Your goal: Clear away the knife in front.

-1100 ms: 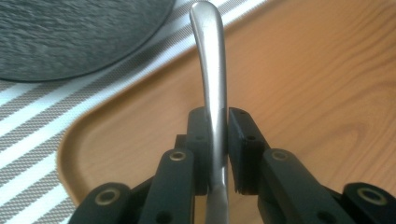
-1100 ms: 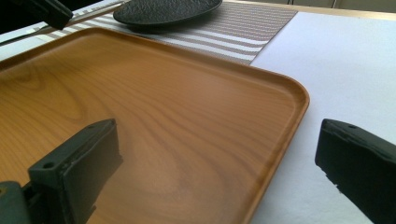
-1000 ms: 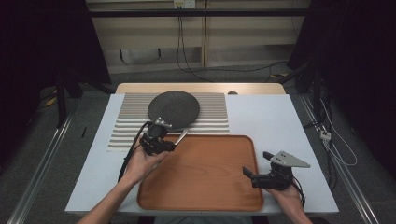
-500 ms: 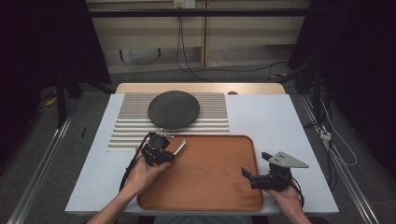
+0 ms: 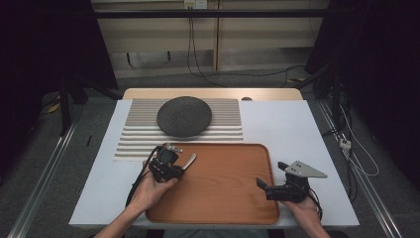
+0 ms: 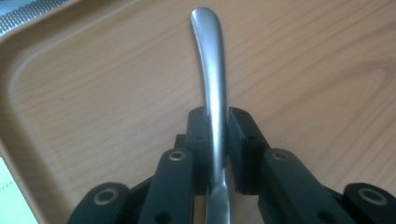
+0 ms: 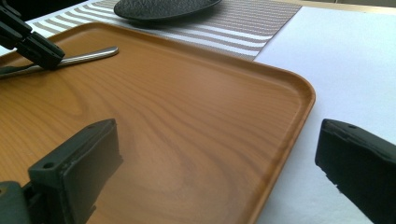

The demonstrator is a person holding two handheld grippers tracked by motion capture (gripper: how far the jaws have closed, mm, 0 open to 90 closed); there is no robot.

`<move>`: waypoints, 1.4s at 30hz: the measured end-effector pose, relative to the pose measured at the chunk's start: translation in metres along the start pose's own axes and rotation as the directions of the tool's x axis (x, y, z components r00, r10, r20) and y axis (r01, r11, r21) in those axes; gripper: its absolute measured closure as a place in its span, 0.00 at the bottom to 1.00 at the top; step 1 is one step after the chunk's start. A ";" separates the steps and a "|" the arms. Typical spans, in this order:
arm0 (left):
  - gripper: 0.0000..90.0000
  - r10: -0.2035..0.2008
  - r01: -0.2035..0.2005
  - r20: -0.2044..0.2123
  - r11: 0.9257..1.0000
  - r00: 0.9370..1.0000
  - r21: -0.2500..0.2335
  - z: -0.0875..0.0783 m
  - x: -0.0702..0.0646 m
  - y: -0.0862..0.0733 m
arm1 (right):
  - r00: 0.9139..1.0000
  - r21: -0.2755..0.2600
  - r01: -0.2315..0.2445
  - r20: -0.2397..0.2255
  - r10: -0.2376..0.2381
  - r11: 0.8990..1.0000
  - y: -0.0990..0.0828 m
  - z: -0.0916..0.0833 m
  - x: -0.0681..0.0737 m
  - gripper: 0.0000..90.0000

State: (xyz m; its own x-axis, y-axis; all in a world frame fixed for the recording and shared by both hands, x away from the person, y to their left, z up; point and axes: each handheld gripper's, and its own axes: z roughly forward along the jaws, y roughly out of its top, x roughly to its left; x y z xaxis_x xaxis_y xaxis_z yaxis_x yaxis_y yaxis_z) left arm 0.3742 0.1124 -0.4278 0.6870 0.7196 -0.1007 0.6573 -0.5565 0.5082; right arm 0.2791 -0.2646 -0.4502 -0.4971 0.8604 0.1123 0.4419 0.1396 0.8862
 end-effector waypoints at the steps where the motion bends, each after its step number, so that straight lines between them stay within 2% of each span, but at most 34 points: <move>1: 0.89 -0.014 0.014 0.008 1.000 1.000 -0.003 0.000 0.001 -0.001 | 1.000 0.002 0.002 -0.001 -0.002 1.000 0.000 0.000 0.000 0.00; 7: 0.88 -0.008 0.008 0.005 1.000 1.000 0.009 -0.002 0.000 -0.003 | 1.000 -0.001 0.004 0.004 -0.004 1.000 0.000 -0.001 0.001 0.00; 9: 0.88 -0.018 0.018 0.007 1.000 1.000 0.017 -0.004 -0.001 -0.004 | 1.000 -0.004 0.002 0.006 -0.002 1.000 0.000 -0.002 0.001 0.00; 11: 0.88 -0.005 0.005 0.008 1.000 1.000 0.010 -0.005 -0.004 -0.008 | 1.000 0.000 0.009 0.004 -0.009 1.000 0.000 -0.001 0.001 0.00; 13: 0.88 -0.008 0.008 0.004 1.000 1.000 0.001 -0.005 -0.004 -0.009 | 1.000 -0.001 0.008 0.004 -0.008 1.000 0.000 -0.001 0.001 0.00; 18: 0.89 -0.034 0.034 0.011 0.999 0.999 -0.011 0.000 -0.002 -0.003 | 1.000 0.003 0.010 0.000 -0.010 1.000 0.000 0.000 0.002 0.00; 24: 0.88 -0.040 0.040 0.016 0.999 0.999 -0.019 0.003 -0.001 0.001 | 1.000 0.002 0.010 0.000 -0.010 1.000 -0.001 -0.001 0.001 0.00; 26: 0.73 -0.044 0.044 0.006 0.999 0.999 -0.019 0.002 0.000 0.001 | 1.000 0.002 0.010 -0.001 -0.010 1.000 -0.001 0.000 0.001 0.00; 27: 0.69 -0.046 0.046 0.014 0.999 0.999 -0.025 0.001 0.001 0.000 | 1.000 0.003 0.009 -0.003 -0.009 1.000 -0.001 -0.001 0.001 0.00; 29: 0.66 -0.021 0.022 0.019 0.999 1.000 -0.039 -0.002 0.001 0.000 | 1.000 0.002 0.013 -0.007 -0.013 1.000 -0.001 -0.001 0.002 0.00; 32: 0.55 0.004 -0.002 0.025 0.996 1.000 -0.084 -0.004 0.001 0.002 | 1.000 0.002 0.013 -0.009 -0.013 1.000 -0.001 -0.001 0.002 0.00; 36: 0.31 0.072 -0.072 -0.002 0.991 0.997 -0.110 -0.002 -0.005 0.006 | 1.000 0.002 0.010 -0.009 -0.010 1.000 -0.001 0.000 0.002 0.00; 37: 0.26 0.090 -0.090 -0.012 0.991 0.996 -0.099 -0.001 -0.007 0.007 | 1.000 0.001 0.008 -0.010 -0.008 1.000 -0.001 0.000 0.001 0.00; 39: 0.24 0.115 -0.114 0.004 0.988 0.993 -0.103 0.001 -0.012 0.009 | 1.000 0.002 0.007 -0.009 -0.007 1.000 -0.001 0.000 0.001 0.00; 40: 0.22 0.116 -0.114 0.010 0.988 0.993 -0.103 0.003 -0.015 0.011 | 1.000 0.001 0.007 -0.007 -0.007 1.000 -0.001 0.000 0.000 0.00; 42: 0.21 0.125 -0.119 0.049 0.987 0.991 -0.107 0.006 -0.017 0.013 | 1.000 -0.001 0.008 -0.004 -0.008 1.000 -0.001 -0.002 0.000 0.00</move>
State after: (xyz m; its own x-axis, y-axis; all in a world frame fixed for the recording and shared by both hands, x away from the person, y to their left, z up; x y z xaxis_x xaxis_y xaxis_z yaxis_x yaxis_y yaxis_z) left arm 0.3728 0.0903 -0.4245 0.7781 0.6232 -0.0780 0.5337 -0.5905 0.6054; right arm 0.2774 -0.2657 -0.4507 -0.5039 0.8571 0.1071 0.4368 0.1459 0.8877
